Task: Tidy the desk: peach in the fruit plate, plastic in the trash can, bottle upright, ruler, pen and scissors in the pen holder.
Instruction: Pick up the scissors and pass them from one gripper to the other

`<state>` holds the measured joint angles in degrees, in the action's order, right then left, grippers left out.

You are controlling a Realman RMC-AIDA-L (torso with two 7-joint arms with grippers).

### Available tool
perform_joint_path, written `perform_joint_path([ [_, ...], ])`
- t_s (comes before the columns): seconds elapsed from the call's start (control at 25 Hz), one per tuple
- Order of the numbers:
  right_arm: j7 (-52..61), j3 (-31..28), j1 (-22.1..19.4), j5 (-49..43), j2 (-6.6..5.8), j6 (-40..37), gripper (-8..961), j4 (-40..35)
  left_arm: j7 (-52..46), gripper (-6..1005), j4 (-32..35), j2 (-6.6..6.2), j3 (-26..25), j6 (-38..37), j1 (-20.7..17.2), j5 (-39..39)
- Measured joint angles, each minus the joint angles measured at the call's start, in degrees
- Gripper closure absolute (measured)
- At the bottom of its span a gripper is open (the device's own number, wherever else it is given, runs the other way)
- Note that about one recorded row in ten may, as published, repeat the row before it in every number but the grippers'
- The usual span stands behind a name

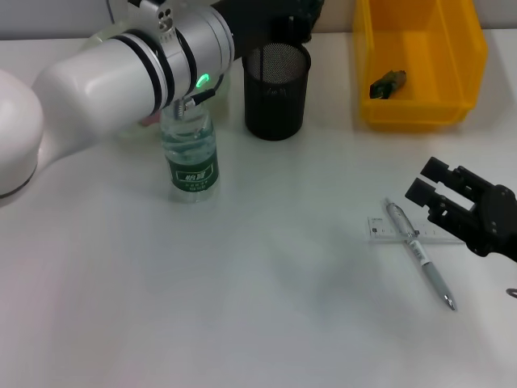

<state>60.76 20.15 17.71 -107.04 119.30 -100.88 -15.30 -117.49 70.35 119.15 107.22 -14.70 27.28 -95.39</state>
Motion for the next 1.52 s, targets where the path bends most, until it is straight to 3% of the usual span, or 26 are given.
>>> perform_joint_path([
  [0.4,7.26,-0.81,3.32,7.59,-0.23,-3.44,317,-3.54,0.35,760,-0.93,-0.06,0.12,0.30,-0.27,3.80],
  [0.56,15.98,-0.67,7.34,12.80,-0.26,-2.87,316,-10.08,0.35,759,-1.34,-0.01,1.03,0.44,-0.98,4.72],
  [0.68,20.42,-0.69,11.22,14.82,-0.29,2.45,316,-14.19,0.59,758,-1.06,0.00,1.65,0.45,-1.60,5.72],
  [1.24,21.02,0.27,20.13,14.98,-0.17,11.56,317,-12.39,0.67,753,3.52,-0.24,3.03,-0.19,-4.47,5.86],
  [1.52,21.05,5.30,23.93,15.03,-0.07,16.71,317,-10.39,2.29,751,3.67,-0.19,3.52,-0.24,-4.06,5.82],
])
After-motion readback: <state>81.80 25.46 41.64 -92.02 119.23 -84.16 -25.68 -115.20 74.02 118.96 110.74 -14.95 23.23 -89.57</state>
